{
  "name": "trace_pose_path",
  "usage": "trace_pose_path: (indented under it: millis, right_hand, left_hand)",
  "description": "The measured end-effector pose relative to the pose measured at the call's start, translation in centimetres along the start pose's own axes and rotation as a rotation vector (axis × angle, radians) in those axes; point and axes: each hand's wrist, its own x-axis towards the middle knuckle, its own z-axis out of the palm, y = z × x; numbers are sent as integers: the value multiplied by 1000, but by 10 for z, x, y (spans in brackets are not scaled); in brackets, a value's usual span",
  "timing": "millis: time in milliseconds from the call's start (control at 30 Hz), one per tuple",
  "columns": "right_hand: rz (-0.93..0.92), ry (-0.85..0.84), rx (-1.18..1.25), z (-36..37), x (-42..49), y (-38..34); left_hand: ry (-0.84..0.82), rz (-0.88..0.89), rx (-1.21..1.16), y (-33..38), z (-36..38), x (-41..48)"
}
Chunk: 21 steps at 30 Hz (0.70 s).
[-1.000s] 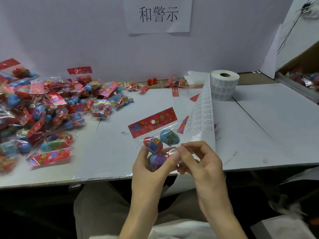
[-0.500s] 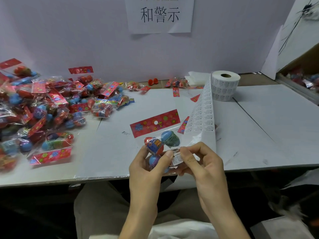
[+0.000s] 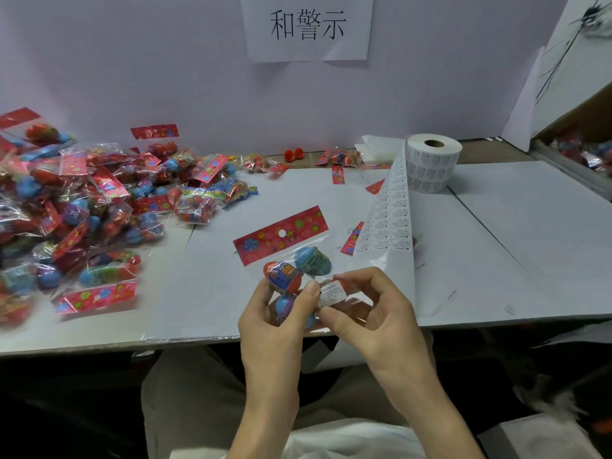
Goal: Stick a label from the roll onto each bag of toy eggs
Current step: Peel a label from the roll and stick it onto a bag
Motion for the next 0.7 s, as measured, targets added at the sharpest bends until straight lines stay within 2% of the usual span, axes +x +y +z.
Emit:
trace_pose_path:
  millis: [100,300,500,700]
  right_hand:
    - [-3,19,49,2,-2,3]
    - [7,166,101,6,-2,0]
    - [-24,201,95,2,-1,-2]
    - [-8,193,65,0,0,0]
  left_hand:
    - [-4,21,7,1,1,-1]
    - [-30,30,27,1,5,-5]
    - [-161,-7,62,3,0,-3]
    - [-197,-79,10,-1,-2,-1]
